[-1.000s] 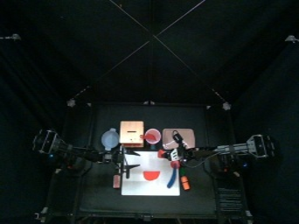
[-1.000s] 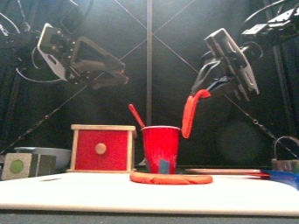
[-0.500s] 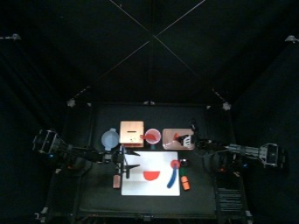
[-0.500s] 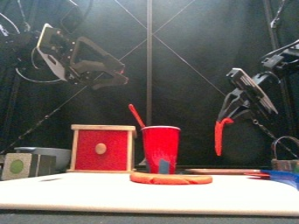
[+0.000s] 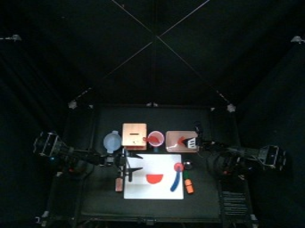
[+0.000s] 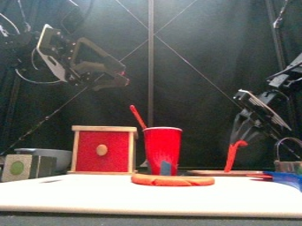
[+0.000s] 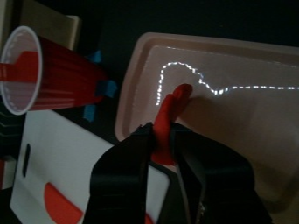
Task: Place both halves onto plate
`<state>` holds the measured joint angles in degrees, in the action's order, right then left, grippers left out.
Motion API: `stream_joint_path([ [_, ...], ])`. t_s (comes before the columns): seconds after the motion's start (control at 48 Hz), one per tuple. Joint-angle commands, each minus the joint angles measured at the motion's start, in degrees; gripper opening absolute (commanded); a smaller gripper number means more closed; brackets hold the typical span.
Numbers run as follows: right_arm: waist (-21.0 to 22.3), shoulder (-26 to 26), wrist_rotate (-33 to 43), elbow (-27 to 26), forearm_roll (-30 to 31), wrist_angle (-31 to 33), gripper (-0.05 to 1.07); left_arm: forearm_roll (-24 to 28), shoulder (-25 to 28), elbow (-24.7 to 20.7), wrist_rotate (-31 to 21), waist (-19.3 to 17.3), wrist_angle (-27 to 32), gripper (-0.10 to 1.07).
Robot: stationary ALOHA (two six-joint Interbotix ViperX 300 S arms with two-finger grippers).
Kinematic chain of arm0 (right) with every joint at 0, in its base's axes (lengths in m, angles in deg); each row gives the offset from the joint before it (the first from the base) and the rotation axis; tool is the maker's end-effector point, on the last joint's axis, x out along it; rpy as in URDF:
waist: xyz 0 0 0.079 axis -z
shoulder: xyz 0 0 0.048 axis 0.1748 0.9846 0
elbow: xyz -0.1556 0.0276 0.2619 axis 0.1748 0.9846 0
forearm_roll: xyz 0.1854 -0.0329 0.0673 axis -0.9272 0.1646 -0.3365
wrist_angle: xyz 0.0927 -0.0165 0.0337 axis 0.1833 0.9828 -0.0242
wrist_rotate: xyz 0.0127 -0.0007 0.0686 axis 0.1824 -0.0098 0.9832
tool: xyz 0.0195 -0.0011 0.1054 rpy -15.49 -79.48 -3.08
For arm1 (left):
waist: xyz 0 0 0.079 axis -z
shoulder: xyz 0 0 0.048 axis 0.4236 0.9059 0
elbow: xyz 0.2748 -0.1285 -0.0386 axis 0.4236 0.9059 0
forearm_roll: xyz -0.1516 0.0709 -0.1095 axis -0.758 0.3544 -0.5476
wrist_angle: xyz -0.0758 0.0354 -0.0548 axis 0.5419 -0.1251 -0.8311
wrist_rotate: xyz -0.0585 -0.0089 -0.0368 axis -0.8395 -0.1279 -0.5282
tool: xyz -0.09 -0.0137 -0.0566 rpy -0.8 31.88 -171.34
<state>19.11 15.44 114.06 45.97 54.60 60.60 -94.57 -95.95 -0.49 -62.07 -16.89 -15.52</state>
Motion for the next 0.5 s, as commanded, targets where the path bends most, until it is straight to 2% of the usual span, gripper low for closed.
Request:
stream_joint_path([
  [0.0, 0.4, -1.0, -0.1, 0.4, 0.0, 0.7, 0.73, -0.1, -0.2, -0.5, 0.0, -0.2, -0.6, 0.90],
  [0.271, 0.3, -4.1, -0.2, 1.3, 0.1, 5.6, 1.03, -0.1, -0.2, -0.7, 0.0, -0.2, -0.6, 0.91],
  [0.479, -0.9, -7.8, -0.2, 1.8, -0.1, 10.3, 1.04, -0.1, -0.1, -0.8, 0.0, -0.2, -0.6, 0.91],
])
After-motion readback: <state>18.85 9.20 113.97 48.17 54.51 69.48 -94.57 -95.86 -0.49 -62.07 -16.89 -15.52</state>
